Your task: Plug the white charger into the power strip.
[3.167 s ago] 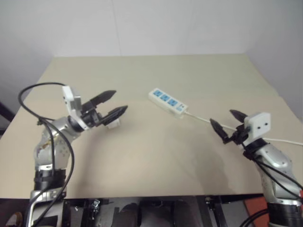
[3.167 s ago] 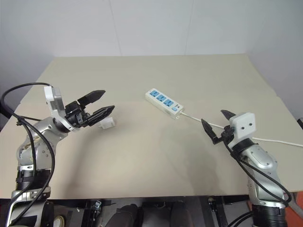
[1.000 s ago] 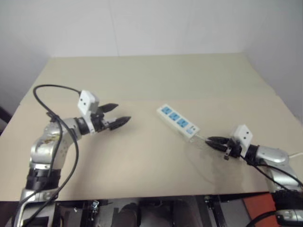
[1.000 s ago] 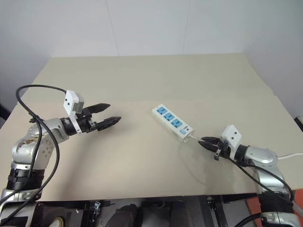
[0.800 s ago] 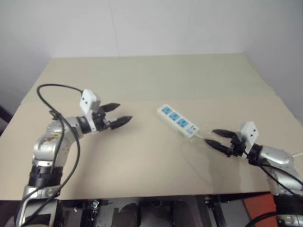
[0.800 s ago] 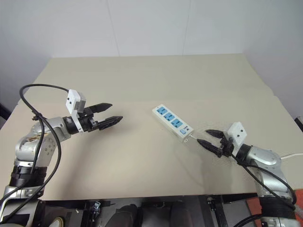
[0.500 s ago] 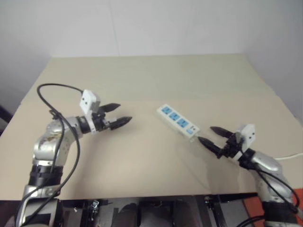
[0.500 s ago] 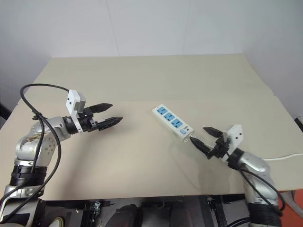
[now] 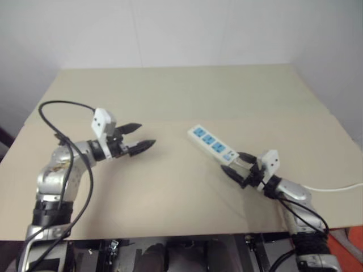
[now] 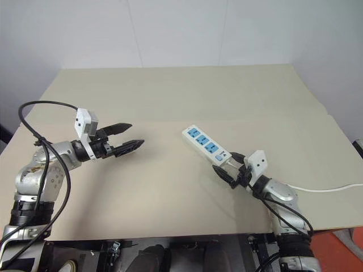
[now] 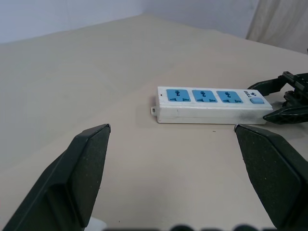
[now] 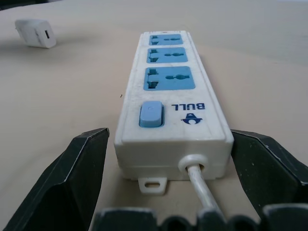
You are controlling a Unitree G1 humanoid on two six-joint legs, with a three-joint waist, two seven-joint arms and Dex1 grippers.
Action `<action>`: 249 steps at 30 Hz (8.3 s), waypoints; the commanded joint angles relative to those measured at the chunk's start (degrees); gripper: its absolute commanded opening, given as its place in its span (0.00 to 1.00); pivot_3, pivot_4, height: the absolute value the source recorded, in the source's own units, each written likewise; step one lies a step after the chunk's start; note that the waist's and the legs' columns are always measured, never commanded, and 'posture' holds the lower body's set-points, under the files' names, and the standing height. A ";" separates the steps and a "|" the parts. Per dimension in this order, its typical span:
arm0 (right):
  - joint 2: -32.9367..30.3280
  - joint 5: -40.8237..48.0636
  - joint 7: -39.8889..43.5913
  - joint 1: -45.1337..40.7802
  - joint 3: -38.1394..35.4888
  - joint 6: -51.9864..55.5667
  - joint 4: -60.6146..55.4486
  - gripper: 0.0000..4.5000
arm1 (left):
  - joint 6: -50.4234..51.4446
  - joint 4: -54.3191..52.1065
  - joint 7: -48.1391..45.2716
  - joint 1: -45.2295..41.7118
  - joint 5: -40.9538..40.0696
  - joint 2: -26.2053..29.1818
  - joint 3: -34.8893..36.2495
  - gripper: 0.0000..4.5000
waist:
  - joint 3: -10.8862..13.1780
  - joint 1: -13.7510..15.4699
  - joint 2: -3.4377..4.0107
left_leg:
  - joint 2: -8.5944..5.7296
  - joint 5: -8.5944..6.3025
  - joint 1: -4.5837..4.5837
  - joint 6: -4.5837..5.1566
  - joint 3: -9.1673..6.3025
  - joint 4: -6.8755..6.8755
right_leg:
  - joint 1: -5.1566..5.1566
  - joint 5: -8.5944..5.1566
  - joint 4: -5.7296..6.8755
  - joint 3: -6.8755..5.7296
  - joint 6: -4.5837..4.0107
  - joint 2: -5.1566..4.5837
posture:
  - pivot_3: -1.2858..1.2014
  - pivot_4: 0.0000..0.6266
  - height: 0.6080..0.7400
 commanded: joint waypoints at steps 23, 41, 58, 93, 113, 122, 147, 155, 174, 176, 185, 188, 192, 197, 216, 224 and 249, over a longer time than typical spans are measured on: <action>-4.80 3.34 11.27 2.19 -1.21 -7.92 -0.31 0.76 | -2.50 -0.96 -1.33 -1.20 -0.98 -0.04 1.79 1.00 | 0.00 0.32 0.00 | 0.02 -0.01 0.03 0.02 0.01 -0.01 | 0.04 0.02 -0.05 -0.02 -0.03 0.02 | 0.52 0.24 1.00; 3.16 5.27 33.70 -11.49 15.21 -6.19 3.21 0.76 | 6.31 3.38 5.80 -15.08 5.51 2.34 -3.51 1.00 | 0.02 -1.56 -0.04 | 0.20 0.05 0.14 -0.09 0.10 0.03 | 0.00 0.15 0.07 -0.02 -0.19 0.20 | 0.52 0.24 1.00; 12.58 -5.93 30.10 -22.66 18.72 -16.49 23.52 0.76 | 15.28 23.12 -11.76 -37.23 22.06 10.88 -30.89 1.00 | 0.03 -2.10 -0.04 | 0.16 0.25 0.00 -0.49 0.11 -0.02 | -0.16 0.15 0.29 -0.06 -0.18 0.39 | 0.52 0.24 1.00; 16.92 -11.04 23.43 -22.84 19.28 -23.66 33.44 0.76 | -4.97 58.24 -27.44 -47.00 50.98 -0.93 -41.59 1.00 | 0.00 -4.47 -0.08 | 0.37 0.14 0.19 -0.30 0.06 0.06 | -0.07 0.15 0.50 -0.03 -0.19 0.69 | 0.52 0.24 1.00; 16.75 -12.11 22.48 -23.15 19.53 -24.46 34.15 0.76 | -3.92 61.88 -24.36 -47.08 53.67 -2.64 -40.40 0.22 | -0.03 -4.48 -0.11 | 0.58 0.14 0.20 -0.30 0.06 0.07 | -0.06 0.22 0.50 -0.02 -0.29 0.90 | 0.52 0.24 1.00; 16.20 -11.91 23.56 -22.03 19.73 -23.72 33.13 0.76 | -3.51 56.53 -25.93 -48.39 49.43 -1.95 -35.25 0.22 | -0.03 -4.43 -0.12 | 0.64 0.15 0.21 -0.32 0.06 0.08 | -0.06 0.24 0.51 -0.02 -0.32 0.96 | 0.52 0.24 1.00; 13.01 -14.00 26.17 -18.30 21.98 -22.50 35.15 0.76 | 2.28 10.45 -29.82 -9.35 -2.64 -7.82 -0.06 0.22 | -0.75 -2.74 -0.05 | 0.92 -0.27 0.67 -0.47 0.10 0.18 | 0.27 0.25 0.27 0.06 -0.37 1.00 | 0.52 0.24 1.00; 12.83 -14.13 25.05 -17.90 22.37 -23.14 34.70 0.76 | -3.70 18.56 -37.63 -7.64 -2.32 -6.33 -2.84 0.22 | -0.83 -2.76 0.05 | 0.96 -0.31 1.66 -0.43 0.15 -0.06 | 1.26 0.22 0.00 0.05 -0.40 1.06 | 0.52 0.24 1.00; 10.84 -13.53 25.16 -14.21 23.34 -21.05 28.40 0.76 | -16.04 26.03 -39.22 -7.92 -0.65 -5.82 -9.89 0.22 | -0.86 -1.72 0.06 | 1.04 -0.56 1.56 -0.36 0.24 -0.09 | 1.16 0.21 -0.28 0.05 -0.42 1.10 | 0.52 0.24 1.00; 10.81 -13.57 25.06 -14.13 23.41 -20.98 28.34 0.76 | -16.88 26.64 -39.22 -8.01 -0.96 -5.51 -10.55 0.22 | -0.86 -1.65 0.06 | 1.06 -0.56 1.54 -0.35 0.28 -0.15 | 1.17 0.21 -0.45 0.05 -0.42 1.11 | 0.52 0.24 1.00; 10.90 -13.54 24.86 -13.96 23.54 -20.63 27.87 0.76 | -19.78 29.93 -39.22 -8.18 -1.20 -4.57 -12.56 0.22 | -0.91 -1.61 0.10 | 1.08 -0.61 1.55 -0.30 0.41 -0.16 | 1.19 0.21 -0.53 0.05 -0.42 1.12 | 0.52 0.24 1.00; 10.98 -13.57 24.85 -13.96 23.62 -20.63 27.87 0.76 | -20.03 30.14 -39.22 -7.99 -1.81 -4.64 -12.93 0.22 | -0.92 -1.60 0.10 | 1.09 -0.61 1.55 -0.28 0.43 -0.16 | 1.19 0.21 -0.53 0.05 -0.42 1.12 | 0.52 0.24 1.00; 11.04 -13.63 24.81 -13.95 23.69 -20.63 27.79 0.76 | -20.24 30.21 -39.22 -7.63 -2.51 -4.67 -13.57 0.22 | -0.94 -1.60 0.10 | 1.10 -0.62 1.55 -0.27 0.46 -0.16 | 1.19 0.21 -0.54 0.05 -0.42 1.12 | 0.52 0.24 1.00; 11.04 -13.60 24.68 -13.69 23.75 -20.30 27.16 0.76 | -19.96 29.97 -39.22 -7.20 -2.98 -5.27 -13.77 0.22 | -0.96 -1.59 0.11 | 1.10 -0.63 1.55 -0.25 0.49 -0.16 | 1.19 0.21 -0.55 0.05 -0.42 1.12 | 0.52 0.24 1.00; 10.74 -13.45 24.54 -13.19 23.81 -19.49 25.89 0.76 | -19.65 28.89 -39.22 -5.46 -4.08 -4.97 -15.93 0.22 | -1.00 -1.62 0.13 | 1.15 -0.79 1.56 -0.15 0.67 -0.17 | 1.15 0.21 -0.65 0.11 -0.41 1.16 | 0.52 0.24 1.00; 10.87 -13.16 24.64 -13.04 23.76 -19.79 25.63 0.76 | -22.46 29.86 -39.22 -4.94 -3.56 -3.97 -16.78 0.22 | -1.01 -1.60 0.13 | 1.16 -0.81 1.59 -0.14 0.75 -0.18 | 1.15 0.21 -0.68 0.14 -0.42 1.16 | 0.52 0.24 1.00; 9.19 -11.28 26.93 -11.34 24.04 -19.27 21.96 0.76 | -38.04 36.81 -39.22 -0.29 -5.16 -3.23 -18.01 0.22 | -1.35 -1.40 0.31 | 1.20 -0.94 1.69 0.00 0.94 -0.31 | 1.16 0.18 -0.85 0.32 -0.41 1.17 | 0.52 0.24 1.00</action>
